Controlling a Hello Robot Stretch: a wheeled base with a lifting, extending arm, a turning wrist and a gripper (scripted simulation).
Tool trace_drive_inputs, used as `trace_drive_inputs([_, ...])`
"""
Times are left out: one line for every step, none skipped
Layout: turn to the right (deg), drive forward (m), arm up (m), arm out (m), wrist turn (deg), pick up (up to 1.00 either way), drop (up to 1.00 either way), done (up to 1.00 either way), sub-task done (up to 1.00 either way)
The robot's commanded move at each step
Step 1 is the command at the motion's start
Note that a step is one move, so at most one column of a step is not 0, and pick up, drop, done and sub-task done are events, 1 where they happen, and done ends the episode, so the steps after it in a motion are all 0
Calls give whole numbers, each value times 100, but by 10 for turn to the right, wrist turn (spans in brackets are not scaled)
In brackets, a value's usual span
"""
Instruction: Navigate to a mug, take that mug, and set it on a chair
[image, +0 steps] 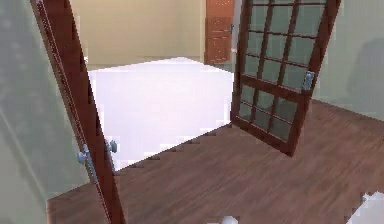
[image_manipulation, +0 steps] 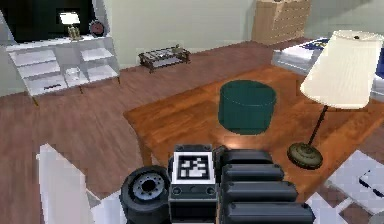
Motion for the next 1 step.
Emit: trace_drive_inputs([0,50,0,0,0,0,0,0,0])
